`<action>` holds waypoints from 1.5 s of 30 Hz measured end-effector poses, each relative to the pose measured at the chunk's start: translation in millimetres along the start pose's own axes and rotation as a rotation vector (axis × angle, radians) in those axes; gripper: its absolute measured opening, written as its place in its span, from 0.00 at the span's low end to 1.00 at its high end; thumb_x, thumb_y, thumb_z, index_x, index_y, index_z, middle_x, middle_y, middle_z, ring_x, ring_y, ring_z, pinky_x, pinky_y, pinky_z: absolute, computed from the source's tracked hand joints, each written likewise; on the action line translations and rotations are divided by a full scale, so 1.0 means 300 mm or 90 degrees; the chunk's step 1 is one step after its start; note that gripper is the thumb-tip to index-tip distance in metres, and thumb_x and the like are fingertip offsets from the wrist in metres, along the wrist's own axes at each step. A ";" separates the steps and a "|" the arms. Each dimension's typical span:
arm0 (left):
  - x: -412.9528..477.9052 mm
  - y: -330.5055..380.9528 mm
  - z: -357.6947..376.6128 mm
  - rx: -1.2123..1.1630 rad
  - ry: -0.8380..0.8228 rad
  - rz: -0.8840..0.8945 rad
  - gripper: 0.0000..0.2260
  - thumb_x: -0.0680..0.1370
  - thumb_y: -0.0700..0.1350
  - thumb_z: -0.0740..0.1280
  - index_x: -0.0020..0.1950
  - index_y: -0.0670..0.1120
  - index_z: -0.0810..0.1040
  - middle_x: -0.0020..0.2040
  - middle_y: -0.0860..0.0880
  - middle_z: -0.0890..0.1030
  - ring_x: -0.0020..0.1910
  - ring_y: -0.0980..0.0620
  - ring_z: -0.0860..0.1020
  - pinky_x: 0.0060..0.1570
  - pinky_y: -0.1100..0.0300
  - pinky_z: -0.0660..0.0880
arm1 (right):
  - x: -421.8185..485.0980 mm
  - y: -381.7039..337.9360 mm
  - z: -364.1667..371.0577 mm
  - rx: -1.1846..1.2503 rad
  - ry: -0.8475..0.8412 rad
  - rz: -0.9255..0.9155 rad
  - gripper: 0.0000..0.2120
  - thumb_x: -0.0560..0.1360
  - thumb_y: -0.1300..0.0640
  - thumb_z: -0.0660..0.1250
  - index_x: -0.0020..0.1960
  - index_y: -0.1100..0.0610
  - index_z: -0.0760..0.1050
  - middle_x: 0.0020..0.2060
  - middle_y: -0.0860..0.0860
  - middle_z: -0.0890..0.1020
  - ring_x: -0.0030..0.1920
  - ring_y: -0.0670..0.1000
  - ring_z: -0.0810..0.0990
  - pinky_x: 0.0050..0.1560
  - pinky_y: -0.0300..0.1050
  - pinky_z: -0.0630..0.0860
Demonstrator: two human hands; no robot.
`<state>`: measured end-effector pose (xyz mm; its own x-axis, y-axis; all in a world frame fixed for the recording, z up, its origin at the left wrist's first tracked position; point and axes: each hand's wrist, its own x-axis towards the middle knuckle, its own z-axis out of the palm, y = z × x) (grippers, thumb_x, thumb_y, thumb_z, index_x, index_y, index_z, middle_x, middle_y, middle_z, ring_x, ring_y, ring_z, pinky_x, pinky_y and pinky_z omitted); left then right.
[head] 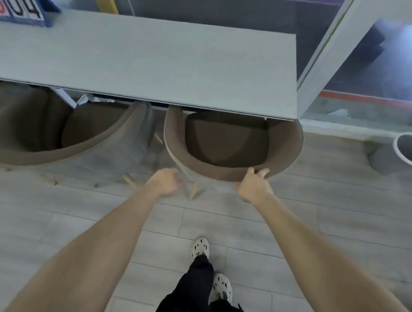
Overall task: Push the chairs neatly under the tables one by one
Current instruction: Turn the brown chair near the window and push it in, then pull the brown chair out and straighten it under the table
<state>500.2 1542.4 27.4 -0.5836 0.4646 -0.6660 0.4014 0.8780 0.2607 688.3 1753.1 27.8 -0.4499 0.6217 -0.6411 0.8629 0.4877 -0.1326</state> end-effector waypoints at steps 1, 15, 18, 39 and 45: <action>-0.066 -0.022 0.005 0.027 0.009 0.016 0.28 0.84 0.61 0.64 0.79 0.45 0.73 0.75 0.42 0.77 0.74 0.38 0.75 0.70 0.49 0.74 | -0.045 -0.033 0.011 -0.021 -0.027 -0.034 0.40 0.86 0.45 0.65 0.87 0.62 0.50 0.84 0.71 0.45 0.78 0.72 0.69 0.72 0.61 0.73; -0.669 -0.989 0.061 -0.035 0.143 -0.188 0.21 0.84 0.59 0.65 0.75 0.53 0.76 0.69 0.48 0.83 0.67 0.42 0.81 0.66 0.47 0.78 | -0.488 -0.860 0.290 -0.293 -0.067 -0.525 0.25 0.84 0.44 0.67 0.73 0.59 0.75 0.67 0.61 0.80 0.67 0.63 0.79 0.64 0.53 0.77; -0.729 -1.271 0.005 -0.052 0.171 -0.221 0.22 0.83 0.59 0.65 0.75 0.54 0.76 0.69 0.49 0.82 0.67 0.43 0.81 0.66 0.46 0.79 | -0.563 -1.115 0.376 -0.319 -0.056 -0.574 0.24 0.83 0.45 0.67 0.73 0.58 0.75 0.65 0.59 0.78 0.67 0.63 0.79 0.64 0.54 0.75; -0.827 -2.851 -0.668 -0.019 0.165 -0.321 0.22 0.85 0.54 0.64 0.79 0.50 0.73 0.73 0.45 0.77 0.68 0.40 0.79 0.63 0.47 0.78 | -0.751 -2.846 0.905 -0.428 -0.043 -0.630 0.24 0.82 0.44 0.67 0.72 0.58 0.76 0.67 0.58 0.78 0.67 0.61 0.79 0.65 0.55 0.78; -0.784 -3.304 -0.907 -0.034 0.149 -0.356 0.22 0.85 0.56 0.64 0.78 0.51 0.73 0.73 0.45 0.77 0.68 0.39 0.79 0.65 0.47 0.78 | -0.794 -3.428 0.986 -0.443 -0.060 -0.677 0.20 0.81 0.46 0.68 0.67 0.57 0.78 0.64 0.57 0.80 0.60 0.60 0.81 0.56 0.55 0.80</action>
<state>47.6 594.2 115.7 -0.8379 -0.0611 -0.5425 -0.0434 0.9980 -0.0453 -23.8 922.3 93.2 -0.8002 -0.3038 -0.5170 -0.2271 0.9515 -0.2077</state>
